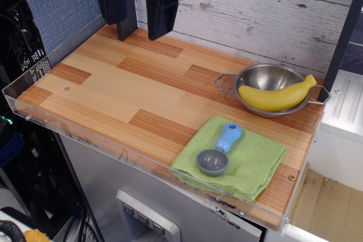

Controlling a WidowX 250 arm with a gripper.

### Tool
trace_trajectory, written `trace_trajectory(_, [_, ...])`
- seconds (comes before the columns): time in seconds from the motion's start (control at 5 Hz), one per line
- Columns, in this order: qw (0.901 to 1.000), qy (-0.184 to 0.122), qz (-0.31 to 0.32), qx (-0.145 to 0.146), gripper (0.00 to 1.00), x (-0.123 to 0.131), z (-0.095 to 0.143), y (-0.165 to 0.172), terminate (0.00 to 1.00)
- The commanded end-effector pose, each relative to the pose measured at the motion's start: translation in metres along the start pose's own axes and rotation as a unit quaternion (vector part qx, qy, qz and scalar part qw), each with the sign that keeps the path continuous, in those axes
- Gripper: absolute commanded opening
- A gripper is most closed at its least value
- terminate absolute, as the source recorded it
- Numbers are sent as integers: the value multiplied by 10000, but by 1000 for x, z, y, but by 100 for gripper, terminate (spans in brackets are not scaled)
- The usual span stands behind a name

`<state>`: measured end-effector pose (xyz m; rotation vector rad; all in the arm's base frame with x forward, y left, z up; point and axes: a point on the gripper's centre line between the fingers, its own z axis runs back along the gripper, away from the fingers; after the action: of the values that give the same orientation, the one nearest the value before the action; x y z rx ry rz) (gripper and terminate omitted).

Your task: Move the yellow banana to the left edge of the table.

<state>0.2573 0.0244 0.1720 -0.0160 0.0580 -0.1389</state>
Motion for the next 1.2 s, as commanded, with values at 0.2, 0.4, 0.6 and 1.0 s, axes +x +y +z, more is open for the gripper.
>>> trace_trajectory(0.2, [9996,259,7,-76,100,21,-14,2,0])
trace_trajectory(0.4, [9988,326,-276,-252,100,41,-31,-5,0])
trace_trajectory(0.6, [9981,172,-584,-132,100,61,-43,-21,0])
trace_trajectory(1.0, [9929,-403,-1013,473,100,103,-66,-67,0])
